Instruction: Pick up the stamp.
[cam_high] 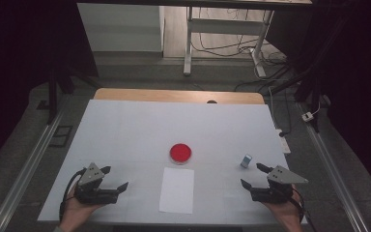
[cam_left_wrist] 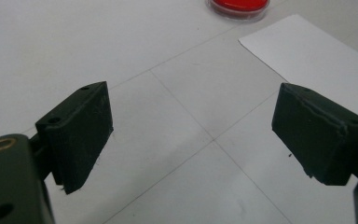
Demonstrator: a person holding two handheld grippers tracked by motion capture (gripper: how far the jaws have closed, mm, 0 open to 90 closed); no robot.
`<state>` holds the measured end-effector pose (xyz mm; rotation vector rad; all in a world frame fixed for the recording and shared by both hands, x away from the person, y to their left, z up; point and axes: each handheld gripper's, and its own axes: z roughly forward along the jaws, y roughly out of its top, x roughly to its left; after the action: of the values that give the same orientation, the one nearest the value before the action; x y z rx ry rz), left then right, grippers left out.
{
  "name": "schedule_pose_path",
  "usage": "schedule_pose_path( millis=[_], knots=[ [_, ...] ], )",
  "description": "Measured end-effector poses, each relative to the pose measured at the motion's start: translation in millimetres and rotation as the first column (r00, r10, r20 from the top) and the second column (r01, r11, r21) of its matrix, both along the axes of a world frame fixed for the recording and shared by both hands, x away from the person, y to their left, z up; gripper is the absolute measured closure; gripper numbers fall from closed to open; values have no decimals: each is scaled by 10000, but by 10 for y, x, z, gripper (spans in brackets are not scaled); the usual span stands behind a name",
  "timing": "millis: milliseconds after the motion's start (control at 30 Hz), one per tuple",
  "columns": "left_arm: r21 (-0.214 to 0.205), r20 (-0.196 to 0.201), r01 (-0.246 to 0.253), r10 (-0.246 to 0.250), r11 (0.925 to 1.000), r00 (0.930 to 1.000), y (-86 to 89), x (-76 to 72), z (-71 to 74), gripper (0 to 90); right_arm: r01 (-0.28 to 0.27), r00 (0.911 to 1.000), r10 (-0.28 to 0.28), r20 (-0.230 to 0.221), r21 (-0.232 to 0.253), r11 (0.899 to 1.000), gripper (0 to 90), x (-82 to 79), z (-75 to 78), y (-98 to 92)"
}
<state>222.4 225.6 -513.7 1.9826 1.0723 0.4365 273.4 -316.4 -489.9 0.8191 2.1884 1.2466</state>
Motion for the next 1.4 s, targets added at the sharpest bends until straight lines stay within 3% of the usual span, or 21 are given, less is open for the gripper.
schedule_pose_path(
  millis=[1033, 1400],
  knots=[
    [31, -101, 47, -47, 10000, 9999, -6, 25, -21, 147, 25, 10000, -25, -50, 50, 10000, 233, 31, 7, 40],
    [96, -130, 80, -79, 9999, 9999, -19, 35, -29, 149, 258, 9995, -259, 157, 49, 9997, 250, 55, 102, 69]
  ],
)
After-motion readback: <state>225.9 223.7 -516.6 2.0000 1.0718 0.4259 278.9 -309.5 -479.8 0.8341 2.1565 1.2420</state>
